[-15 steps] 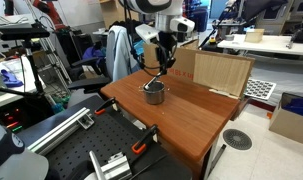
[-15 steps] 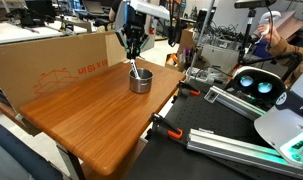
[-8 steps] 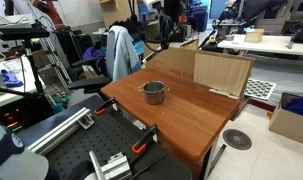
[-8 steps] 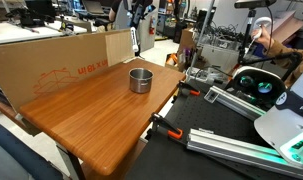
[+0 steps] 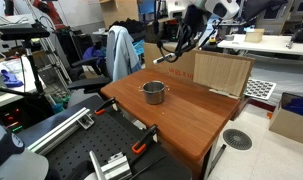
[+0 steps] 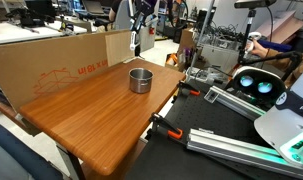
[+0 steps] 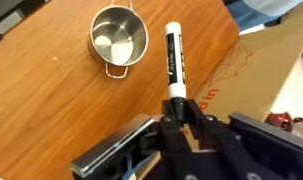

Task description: Remove the marker from the silver cup and place it on the table

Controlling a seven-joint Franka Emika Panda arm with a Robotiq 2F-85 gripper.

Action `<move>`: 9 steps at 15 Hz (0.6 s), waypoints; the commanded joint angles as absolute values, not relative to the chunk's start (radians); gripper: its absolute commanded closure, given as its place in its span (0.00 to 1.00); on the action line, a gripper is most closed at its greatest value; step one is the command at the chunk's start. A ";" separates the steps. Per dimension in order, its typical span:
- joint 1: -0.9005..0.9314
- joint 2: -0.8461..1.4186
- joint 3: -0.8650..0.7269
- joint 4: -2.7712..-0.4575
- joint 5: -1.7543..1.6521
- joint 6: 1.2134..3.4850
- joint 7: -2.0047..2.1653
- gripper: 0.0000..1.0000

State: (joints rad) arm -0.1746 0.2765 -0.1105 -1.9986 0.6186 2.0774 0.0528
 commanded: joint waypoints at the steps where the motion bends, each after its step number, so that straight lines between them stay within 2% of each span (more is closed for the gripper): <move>1: -0.197 0.391 -0.113 -1.866 0.636 2.000 0.147 0.95; 9: -0.192 0.611 -0.136 -1.676 0.561 2.028 0.353 0.95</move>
